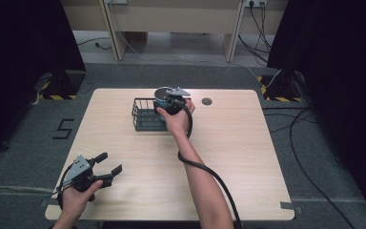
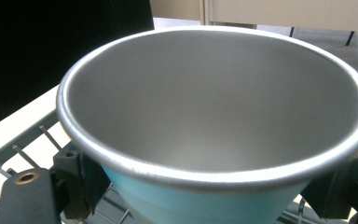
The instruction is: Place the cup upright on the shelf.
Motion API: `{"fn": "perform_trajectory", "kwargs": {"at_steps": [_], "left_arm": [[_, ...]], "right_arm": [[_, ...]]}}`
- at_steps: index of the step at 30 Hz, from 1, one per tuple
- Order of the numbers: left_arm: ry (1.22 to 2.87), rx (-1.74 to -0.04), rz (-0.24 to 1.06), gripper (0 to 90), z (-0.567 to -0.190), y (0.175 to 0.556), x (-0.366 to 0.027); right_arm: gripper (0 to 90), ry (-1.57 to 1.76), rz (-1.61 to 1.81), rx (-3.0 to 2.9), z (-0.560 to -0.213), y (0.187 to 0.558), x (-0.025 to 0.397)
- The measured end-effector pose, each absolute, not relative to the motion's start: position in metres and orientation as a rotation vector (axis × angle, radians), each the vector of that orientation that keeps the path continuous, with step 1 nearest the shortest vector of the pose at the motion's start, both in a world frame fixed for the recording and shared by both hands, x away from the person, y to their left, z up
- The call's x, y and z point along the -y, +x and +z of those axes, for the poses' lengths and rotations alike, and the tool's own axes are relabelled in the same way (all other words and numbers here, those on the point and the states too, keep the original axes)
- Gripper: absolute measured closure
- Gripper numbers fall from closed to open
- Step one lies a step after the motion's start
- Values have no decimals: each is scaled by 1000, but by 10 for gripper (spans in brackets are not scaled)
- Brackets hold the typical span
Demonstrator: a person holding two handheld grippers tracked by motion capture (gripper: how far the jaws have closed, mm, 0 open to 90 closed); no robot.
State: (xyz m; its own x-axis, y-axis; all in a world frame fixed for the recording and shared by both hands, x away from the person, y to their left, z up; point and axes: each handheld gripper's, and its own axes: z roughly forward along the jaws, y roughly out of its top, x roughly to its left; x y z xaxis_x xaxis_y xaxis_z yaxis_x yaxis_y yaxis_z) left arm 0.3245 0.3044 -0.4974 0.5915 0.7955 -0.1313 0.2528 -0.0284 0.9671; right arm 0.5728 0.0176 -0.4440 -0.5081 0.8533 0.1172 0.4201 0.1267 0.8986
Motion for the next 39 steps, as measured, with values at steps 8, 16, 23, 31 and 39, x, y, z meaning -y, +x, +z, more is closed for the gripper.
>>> {"fn": "perform_trajectory", "kwargs": {"at_steps": [8, 16, 23, 31, 39], "left_arm": [[1585, -904, 549, 158, -497, 324, -304], [1587, -902, 548, 158, -497, 324, -304], [1588, -902, 547, 158, -497, 324, -303], [1587, -903, 547, 158, -497, 324, -303], [1586, -903, 548, 158, -497, 324, -303]], "right_arm": [[155, 1197, 1337, -2011, -447, 571, -20], [154, 1199, 1320, -2012, -445, 567, -22], [156, 1206, 1318, -1996, -445, 561, -20], [155, 1209, 1329, -1990, -444, 556, -16], [155, 1215, 1337, -1979, -442, 548, -12]]}}
